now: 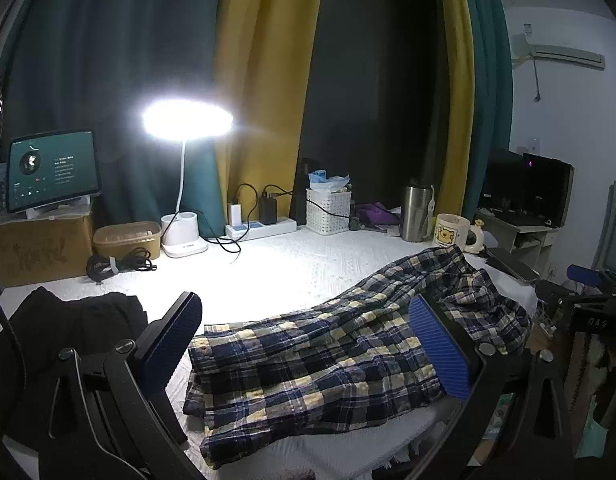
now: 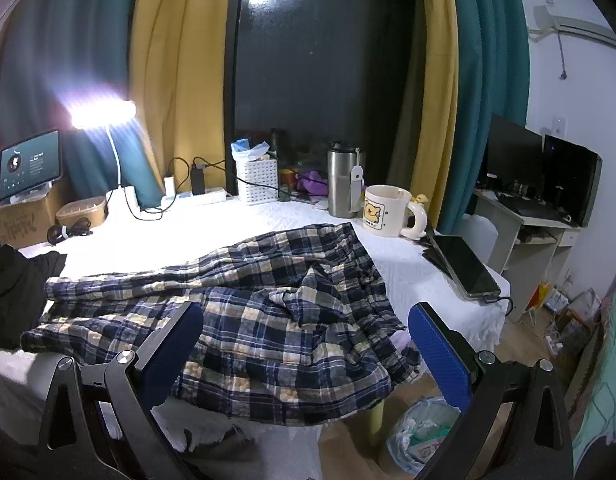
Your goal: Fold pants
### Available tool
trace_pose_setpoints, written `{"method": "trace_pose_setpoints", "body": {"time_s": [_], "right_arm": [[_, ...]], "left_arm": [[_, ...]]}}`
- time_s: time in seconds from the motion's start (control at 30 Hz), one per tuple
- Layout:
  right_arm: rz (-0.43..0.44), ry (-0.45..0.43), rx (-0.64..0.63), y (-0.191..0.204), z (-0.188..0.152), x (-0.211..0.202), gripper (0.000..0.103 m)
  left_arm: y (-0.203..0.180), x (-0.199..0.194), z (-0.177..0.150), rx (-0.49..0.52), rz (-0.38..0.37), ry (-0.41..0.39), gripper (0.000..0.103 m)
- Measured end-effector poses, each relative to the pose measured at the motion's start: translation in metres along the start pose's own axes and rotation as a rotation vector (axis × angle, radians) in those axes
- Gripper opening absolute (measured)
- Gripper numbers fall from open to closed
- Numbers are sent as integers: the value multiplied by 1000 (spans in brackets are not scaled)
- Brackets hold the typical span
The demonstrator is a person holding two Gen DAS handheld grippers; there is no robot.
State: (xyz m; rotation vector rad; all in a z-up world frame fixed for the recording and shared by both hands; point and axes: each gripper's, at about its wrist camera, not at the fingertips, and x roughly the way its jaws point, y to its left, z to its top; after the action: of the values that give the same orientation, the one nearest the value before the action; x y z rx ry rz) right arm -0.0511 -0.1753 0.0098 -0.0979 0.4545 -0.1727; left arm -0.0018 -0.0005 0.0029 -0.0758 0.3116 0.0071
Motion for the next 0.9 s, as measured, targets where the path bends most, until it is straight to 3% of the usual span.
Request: {"method": "trace_pose_setpoints", "body": {"time_s": [0.9], "right_arm": [[-1,-3,2,0,1,-2,103]], "left_arm": [[0,-2,1,5,5,2,102]]}}
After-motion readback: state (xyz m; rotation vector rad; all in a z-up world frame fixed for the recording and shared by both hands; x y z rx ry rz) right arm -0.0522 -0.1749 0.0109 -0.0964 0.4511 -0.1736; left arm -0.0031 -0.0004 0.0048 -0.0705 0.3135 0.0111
